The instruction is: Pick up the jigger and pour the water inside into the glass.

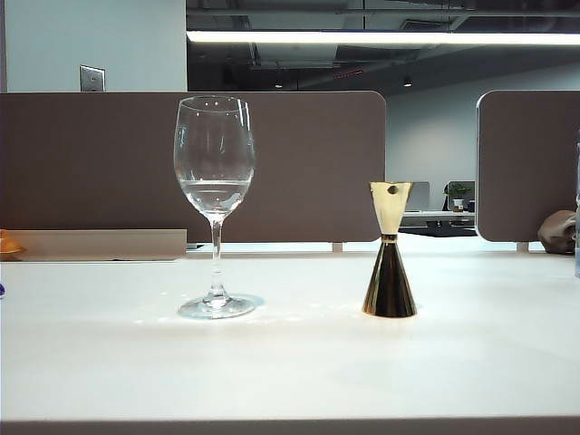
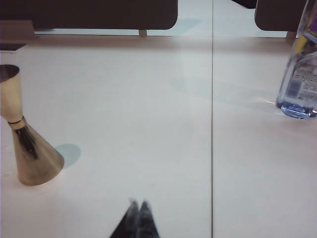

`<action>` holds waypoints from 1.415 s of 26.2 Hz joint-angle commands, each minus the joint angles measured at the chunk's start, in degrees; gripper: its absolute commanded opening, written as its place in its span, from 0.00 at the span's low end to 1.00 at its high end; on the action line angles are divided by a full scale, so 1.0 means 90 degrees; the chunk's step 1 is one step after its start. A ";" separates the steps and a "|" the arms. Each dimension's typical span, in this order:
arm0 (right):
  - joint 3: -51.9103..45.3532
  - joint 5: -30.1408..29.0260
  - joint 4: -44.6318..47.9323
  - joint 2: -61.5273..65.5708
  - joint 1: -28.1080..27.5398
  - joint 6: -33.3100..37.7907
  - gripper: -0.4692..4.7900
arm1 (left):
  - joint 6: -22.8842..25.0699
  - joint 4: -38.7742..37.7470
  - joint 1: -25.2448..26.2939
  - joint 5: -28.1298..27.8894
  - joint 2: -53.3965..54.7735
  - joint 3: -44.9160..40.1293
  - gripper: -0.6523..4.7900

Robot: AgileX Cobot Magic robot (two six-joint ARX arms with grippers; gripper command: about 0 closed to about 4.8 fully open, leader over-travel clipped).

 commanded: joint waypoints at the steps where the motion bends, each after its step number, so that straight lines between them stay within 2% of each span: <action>1: 0.0005 0.0000 -0.0474 -0.0277 0.0005 0.0024 0.08 | 0.0049 0.0029 0.0012 0.0024 0.0005 -0.0017 0.11; 7: 0.0007 -0.0005 -0.1681 -0.0787 0.0002 0.0024 0.08 | 0.0049 0.0032 0.0012 0.0024 0.0005 -0.0017 0.11; 14: 0.0007 0.0019 -0.1666 -0.0872 0.0017 0.0022 0.08 | 0.0049 0.0032 0.0012 0.0024 0.0005 -0.0017 0.11; 19: 0.0010 0.0685 -0.1695 -0.0874 0.0019 0.0022 0.08 | 0.0049 0.0032 0.0012 0.0024 0.0005 -0.0017 0.11; 37: 0.0010 0.0641 -0.1690 -0.0874 0.0024 0.0022 0.08 | 0.0049 0.0027 0.0010 0.0019 0.0005 -0.0017 0.11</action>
